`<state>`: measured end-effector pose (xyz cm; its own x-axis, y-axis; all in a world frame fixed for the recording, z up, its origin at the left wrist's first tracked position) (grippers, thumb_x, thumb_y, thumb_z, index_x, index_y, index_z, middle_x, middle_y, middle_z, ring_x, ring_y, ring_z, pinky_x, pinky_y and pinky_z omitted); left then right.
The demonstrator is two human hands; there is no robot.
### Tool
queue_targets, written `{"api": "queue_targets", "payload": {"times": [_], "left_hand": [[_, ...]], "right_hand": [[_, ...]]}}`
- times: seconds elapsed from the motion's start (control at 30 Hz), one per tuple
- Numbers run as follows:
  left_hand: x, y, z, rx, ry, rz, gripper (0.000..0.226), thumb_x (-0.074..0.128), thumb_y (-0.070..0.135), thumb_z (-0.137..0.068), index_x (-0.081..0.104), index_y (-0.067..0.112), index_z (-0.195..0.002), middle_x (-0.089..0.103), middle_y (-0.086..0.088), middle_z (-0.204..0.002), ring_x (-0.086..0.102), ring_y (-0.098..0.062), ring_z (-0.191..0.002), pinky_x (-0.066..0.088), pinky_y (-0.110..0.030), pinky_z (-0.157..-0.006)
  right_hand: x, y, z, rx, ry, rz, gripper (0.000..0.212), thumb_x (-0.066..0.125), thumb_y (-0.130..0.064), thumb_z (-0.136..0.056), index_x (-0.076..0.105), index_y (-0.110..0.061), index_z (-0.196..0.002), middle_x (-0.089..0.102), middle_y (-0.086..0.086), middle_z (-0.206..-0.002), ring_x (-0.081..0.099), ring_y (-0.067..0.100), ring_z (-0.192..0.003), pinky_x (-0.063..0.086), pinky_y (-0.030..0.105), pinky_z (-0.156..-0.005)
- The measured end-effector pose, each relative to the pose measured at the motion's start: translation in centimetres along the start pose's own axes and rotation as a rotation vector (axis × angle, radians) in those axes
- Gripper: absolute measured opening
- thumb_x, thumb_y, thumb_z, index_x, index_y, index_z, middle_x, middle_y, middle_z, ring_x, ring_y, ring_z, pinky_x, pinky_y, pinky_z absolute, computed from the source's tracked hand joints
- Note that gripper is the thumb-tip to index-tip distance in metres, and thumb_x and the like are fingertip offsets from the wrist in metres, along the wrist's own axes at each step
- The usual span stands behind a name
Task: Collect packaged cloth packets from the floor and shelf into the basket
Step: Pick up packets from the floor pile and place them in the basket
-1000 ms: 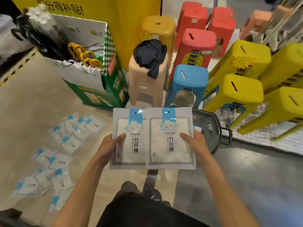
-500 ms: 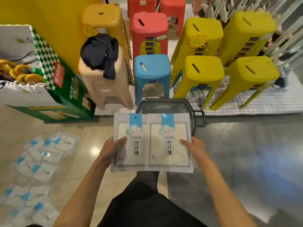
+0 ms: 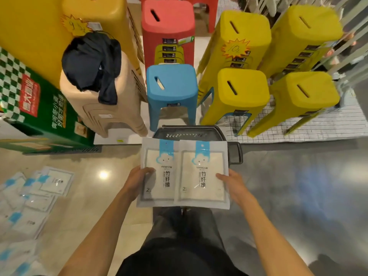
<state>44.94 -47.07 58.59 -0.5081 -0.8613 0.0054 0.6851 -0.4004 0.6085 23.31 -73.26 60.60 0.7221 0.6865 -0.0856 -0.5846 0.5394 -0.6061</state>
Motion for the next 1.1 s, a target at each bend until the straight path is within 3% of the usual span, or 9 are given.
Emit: {"api": "queue_targets", "payload": {"times": [0.1, 0.27, 0.33, 0.53, 0.67, 0.83, 1.1], "left_hand": [[1.2, 0.3, -1.9, -0.007, -0.028, -0.029, 0.017, 0.059, 0.010, -0.098, 0.064, 0.005, -0.114, 0.074, -0.016, -0.109, 0.071, -0.035, -0.100, 0.058, -0.046, -0.085], [2.7, -1.1, -6.5, -0.093, -0.066, -0.026, 0.030, 0.063, 0.019, -0.098, 0.061, 0.006, -0.124, 0.074, -0.015, -0.114, 0.070, -0.035, -0.105, 0.054, -0.051, -0.095], [3.2, -2.1, -8.9, -0.108, -0.031, -0.031, 0.032, 0.065, 0.023, -0.096, 0.063, 0.008, -0.124, 0.074, -0.014, -0.113, 0.070, -0.036, -0.105, 0.053, -0.055, -0.098], [4.8, -5.6, -17.2, -0.140, 0.139, 0.014, 0.023, 0.066, 0.024, -0.096, 0.067, 0.008, -0.113, 0.074, -0.011, -0.104, 0.069, -0.030, -0.097, 0.055, -0.039, -0.079], [5.8, -9.0, -23.6, -0.157, 0.190, 0.020, 0.015, 0.064, 0.027, -0.098, 0.067, 0.015, -0.107, 0.074, -0.008, -0.103, 0.070, -0.027, -0.093, 0.057, -0.042, -0.083], [6.6, -12.9, -30.7, -0.155, 0.203, -0.011, 0.027, 0.067, 0.032, -0.096, 0.065, 0.013, -0.115, 0.073, -0.007, -0.103, 0.071, -0.024, -0.091, 0.056, -0.035, -0.074], [8.2, -17.9, -42.0, -0.173, 0.207, 0.048, 0.011, 0.063, 0.021, -0.099, 0.067, 0.014, -0.106, 0.073, -0.005, -0.100, 0.070, -0.019, -0.088, 0.059, -0.032, -0.069]], "right_hand": [[-0.5, -0.6, -2.6, 0.021, 0.006, 0.012, 0.025, 0.069, -0.004, -0.090, 0.066, -0.007, -0.115, 0.074, 0.012, -0.109, 0.072, 0.028, -0.097, 0.058, 0.046, -0.089], [-1.5, -0.9, -7.7, 0.049, -0.026, 0.135, 0.027, 0.069, -0.008, -0.091, 0.066, -0.012, -0.117, 0.074, 0.006, -0.108, 0.073, 0.022, -0.096, 0.060, 0.038, -0.082], [-1.9, -0.7, -10.5, 0.061, -0.030, 0.160, 0.025, 0.069, -0.010, -0.091, 0.066, -0.015, -0.115, 0.074, 0.006, -0.109, 0.072, 0.023, -0.097, 0.059, 0.040, -0.086], [-2.4, 3.0, -19.7, 0.128, 0.020, 0.123, 0.016, 0.073, -0.013, -0.088, 0.071, -0.013, -0.105, 0.076, 0.009, -0.103, 0.073, 0.027, -0.093, 0.058, 0.048, -0.088], [-2.2, 6.7, -26.3, 0.171, 0.041, 0.082, 0.027, 0.075, -0.016, -0.088, 0.071, -0.009, -0.113, 0.076, 0.008, -0.104, 0.074, 0.026, -0.095, 0.059, 0.048, -0.087], [-1.2, 10.4, -34.0, 0.186, 0.040, 0.054, 0.020, 0.071, -0.012, -0.091, 0.070, -0.010, -0.111, 0.074, 0.010, -0.110, 0.072, 0.026, -0.099, 0.058, 0.043, -0.088], [0.0, 15.7, -46.5, 0.184, 0.087, 0.001, 0.031, 0.070, -0.014, -0.092, 0.067, -0.006, -0.122, 0.072, 0.012, -0.114, 0.071, 0.027, -0.101, 0.057, 0.046, -0.090]]}}
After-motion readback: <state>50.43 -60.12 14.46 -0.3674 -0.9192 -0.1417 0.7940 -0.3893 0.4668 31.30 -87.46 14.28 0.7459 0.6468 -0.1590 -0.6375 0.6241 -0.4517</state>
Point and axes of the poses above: each hand's wrist, its own z-axis away from the middle knuckle, its own x-axis out of the palm, y = z × x, the point moved 3 cm from there along -z, towards the middle knuckle
